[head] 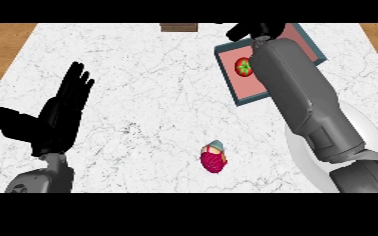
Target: Pick the tomato from the plate and place it in the cardboard box
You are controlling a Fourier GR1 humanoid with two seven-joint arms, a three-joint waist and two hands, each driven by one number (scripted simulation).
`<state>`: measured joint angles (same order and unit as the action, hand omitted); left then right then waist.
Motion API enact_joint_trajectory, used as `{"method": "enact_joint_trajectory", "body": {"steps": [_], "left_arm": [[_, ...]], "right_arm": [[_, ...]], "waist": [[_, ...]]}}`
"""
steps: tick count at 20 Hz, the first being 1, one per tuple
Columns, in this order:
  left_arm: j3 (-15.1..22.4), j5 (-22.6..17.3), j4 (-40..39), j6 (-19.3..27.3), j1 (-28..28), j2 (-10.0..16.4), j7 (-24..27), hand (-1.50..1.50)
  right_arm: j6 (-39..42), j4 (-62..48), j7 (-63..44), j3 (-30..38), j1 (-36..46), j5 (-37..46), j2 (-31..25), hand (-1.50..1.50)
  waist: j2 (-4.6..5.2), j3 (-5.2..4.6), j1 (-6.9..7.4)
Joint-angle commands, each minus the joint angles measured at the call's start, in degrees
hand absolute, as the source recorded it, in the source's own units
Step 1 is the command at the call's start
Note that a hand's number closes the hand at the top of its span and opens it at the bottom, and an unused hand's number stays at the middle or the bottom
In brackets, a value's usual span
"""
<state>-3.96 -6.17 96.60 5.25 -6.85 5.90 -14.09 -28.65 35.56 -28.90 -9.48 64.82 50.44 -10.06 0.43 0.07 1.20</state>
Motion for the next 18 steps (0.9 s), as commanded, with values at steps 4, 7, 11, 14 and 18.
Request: {"method": "enact_joint_trajectory", "body": {"steps": [4, 7, 11, 14, 18], "left_arm": [[-2.0, -1.0, -1.6, -0.6, -0.2, 1.2, -0.1, 0.00], [-1.0, -0.3, -0.6, -0.9, 2.7, 0.4, 2.3, 0.00], [-3.1, -1.8, -2.0, -1.8, 0.1, 1.9, 1.9, 0.00], [-1.7, -1.2, 1.2, -0.8, 2.9, 0.7, 0.2, 0.00], [-3.2, -1.4, -0.2, -1.1, 0.6, 1.8, 0.3, 0.00]], "right_arm": [[-9.2, 8.4, 4.4, 10.3, -1.8, -11.7, 3.7, -1.50], [-8.8, 14.1, 8.2, 14.8, -4.2, -18.8, 3.3, -1.50], [-8.1, 19.7, 14.0, 18.5, -8.4, -24.9, 1.6, -1.50], [-5.5, 28.6, 14.0, 18.0, -15.9, -27.2, 1.3, -1.50], [-6.2, 32.2, 17.9, 18.8, -20.6, -29.1, 0.7, -1.50]], "waist": [[-0.26, 0.04, -0.78], [-0.48, 0.03, -1.08], [-0.42, -0.02, -1.30], [-0.76, -0.04, -1.73], [-0.52, -0.06, -1.27]]}}
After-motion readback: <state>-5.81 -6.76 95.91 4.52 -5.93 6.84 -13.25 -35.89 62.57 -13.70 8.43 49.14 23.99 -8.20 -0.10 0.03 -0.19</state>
